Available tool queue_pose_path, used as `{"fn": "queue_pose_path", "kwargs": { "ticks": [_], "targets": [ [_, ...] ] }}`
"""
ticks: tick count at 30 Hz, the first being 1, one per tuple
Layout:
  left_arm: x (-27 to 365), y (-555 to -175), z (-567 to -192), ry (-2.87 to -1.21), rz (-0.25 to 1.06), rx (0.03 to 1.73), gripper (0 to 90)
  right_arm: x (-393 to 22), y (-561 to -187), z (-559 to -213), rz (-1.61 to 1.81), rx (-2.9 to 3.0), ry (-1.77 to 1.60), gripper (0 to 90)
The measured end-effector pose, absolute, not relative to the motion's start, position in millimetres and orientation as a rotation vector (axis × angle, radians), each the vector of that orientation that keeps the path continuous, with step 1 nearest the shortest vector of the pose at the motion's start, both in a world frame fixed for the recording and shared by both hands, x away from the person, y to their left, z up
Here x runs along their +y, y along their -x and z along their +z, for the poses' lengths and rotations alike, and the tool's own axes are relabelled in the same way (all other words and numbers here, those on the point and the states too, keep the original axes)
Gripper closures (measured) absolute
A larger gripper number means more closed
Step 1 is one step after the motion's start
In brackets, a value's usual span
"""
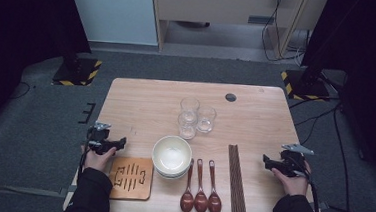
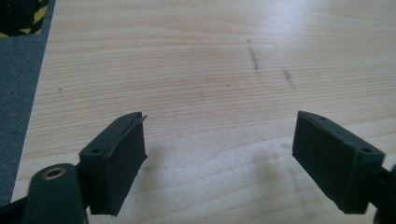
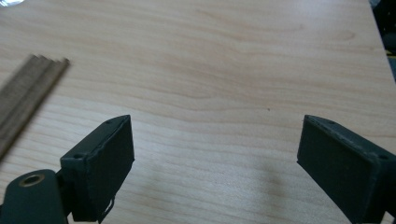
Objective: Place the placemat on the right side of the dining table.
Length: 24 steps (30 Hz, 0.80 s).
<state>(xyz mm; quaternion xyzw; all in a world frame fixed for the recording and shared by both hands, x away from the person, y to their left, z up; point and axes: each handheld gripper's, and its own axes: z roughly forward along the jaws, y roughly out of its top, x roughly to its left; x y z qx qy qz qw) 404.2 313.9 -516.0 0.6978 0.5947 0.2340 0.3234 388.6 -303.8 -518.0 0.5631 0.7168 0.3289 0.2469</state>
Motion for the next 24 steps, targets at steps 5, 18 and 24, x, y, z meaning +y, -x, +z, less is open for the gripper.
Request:
{"fn": "queue_pose_path", "kwargs": {
  "ticks": [5,18,24],
  "targets": [
    [309,-392,-507,-1.802,0.617,1.523,22.5,-297,-383,-509,0.924,1.947,-1.475,10.5],
    [297,-348,-496,-1.803,0.593,1.467,23.0,-289,-375,-504,0.910,1.966,-1.443,9.3],
    [297,-335,-500,-1.815,0.571,1.461,20.8,-288,-373,-502,0.902,1.966,-1.459,10.0]
  ]
}}
